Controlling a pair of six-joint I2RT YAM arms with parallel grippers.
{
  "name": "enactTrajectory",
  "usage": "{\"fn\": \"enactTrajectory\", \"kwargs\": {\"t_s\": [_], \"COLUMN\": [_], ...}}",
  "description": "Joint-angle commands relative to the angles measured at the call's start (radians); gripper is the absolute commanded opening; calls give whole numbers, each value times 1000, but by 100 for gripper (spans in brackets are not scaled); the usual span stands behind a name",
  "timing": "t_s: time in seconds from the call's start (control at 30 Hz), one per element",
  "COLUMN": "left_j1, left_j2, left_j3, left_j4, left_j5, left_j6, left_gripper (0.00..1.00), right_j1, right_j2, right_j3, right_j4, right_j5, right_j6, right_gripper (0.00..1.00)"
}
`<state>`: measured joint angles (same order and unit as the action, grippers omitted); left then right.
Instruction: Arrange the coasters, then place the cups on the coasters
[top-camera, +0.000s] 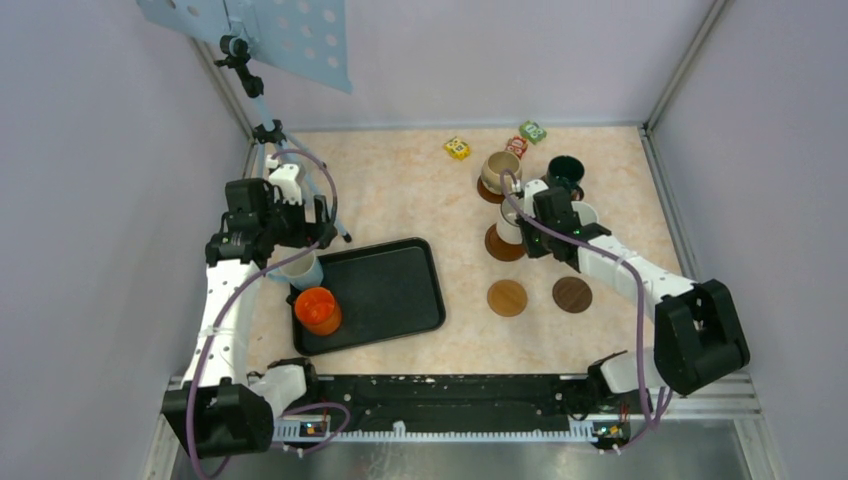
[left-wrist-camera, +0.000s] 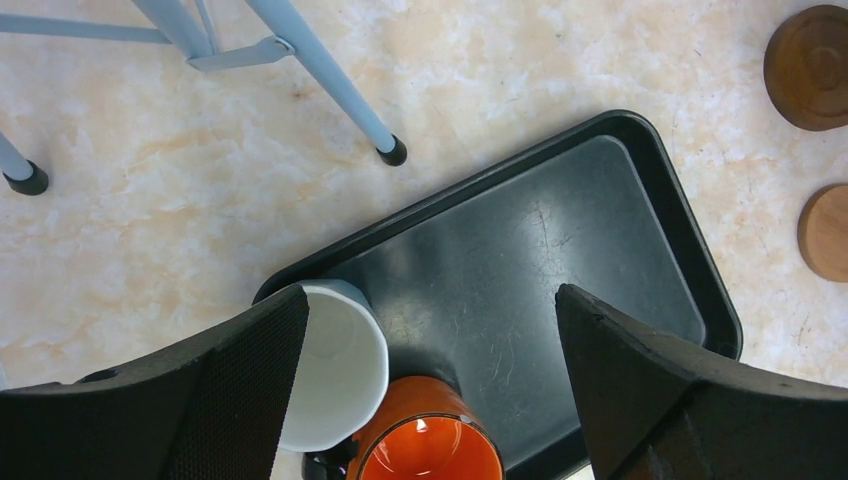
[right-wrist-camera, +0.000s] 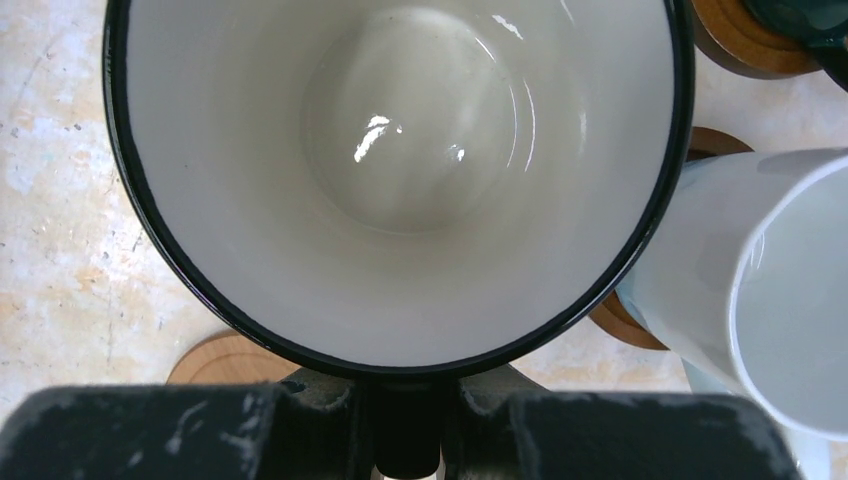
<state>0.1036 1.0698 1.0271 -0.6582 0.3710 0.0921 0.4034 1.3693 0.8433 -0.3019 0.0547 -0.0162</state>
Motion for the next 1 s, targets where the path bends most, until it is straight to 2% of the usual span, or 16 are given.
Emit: {"fn": "enactTrajectory", "kwargs": {"t_s": [0.0, 0.8, 0.97], "left_j1": [5, 5, 5], "left_j2": [-10, -4, -13], "left_j3": [36, 21, 19], "left_j4": [2, 7, 9], "left_j5": [49, 98, 87], "left_j6": [24, 38, 39], "left_gripper": [99, 99, 99], "right_j1": [-2, -1, 0], "right_j2": [3, 97, 106], "right_j3": [14, -1, -4], "right_j4": [162, 169, 158], "right_j5": [-11, -51, -51], "right_j6": [4, 8, 9], "right_gripper": [0, 0, 6]}}
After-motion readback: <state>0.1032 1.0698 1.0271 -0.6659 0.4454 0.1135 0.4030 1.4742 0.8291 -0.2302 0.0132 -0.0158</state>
